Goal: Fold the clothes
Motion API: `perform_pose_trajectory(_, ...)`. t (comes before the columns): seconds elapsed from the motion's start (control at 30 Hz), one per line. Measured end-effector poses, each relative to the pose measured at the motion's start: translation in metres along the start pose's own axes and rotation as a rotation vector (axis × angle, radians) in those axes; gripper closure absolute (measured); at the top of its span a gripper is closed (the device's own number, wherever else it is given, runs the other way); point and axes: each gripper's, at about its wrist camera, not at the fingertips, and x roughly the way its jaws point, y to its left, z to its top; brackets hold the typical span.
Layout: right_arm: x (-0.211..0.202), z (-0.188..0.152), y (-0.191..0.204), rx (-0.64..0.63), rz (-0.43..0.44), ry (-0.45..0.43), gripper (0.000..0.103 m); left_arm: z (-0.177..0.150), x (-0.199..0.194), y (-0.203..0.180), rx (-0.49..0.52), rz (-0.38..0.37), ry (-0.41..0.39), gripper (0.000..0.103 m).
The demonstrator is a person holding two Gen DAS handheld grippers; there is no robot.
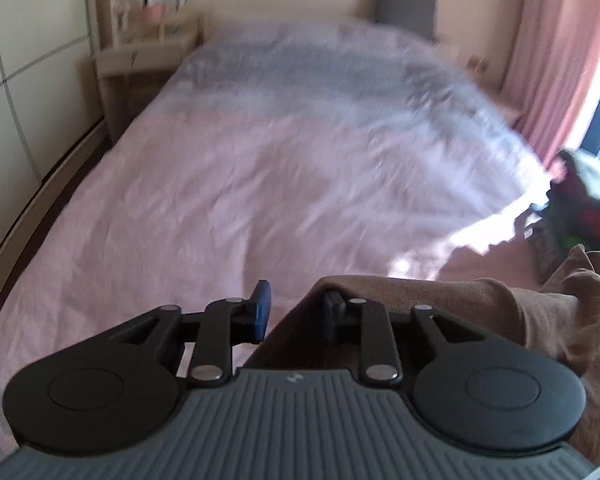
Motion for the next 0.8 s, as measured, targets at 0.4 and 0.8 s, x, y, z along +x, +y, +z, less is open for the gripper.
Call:
perform_pose_trajectory(0.4,-0.015,-0.147,0.003,0.425,0.064,0.218,0.036,-0.103,0.035,0.013,-0.097,-0.186,0.224,0.078)
perform_pose_trajectory(0.8,0.070,-0.102,0.029,0.425,0.282,0.152,0.037,-0.097,0.095,-0.057,-0.301,-0.475,0.268,0.069)
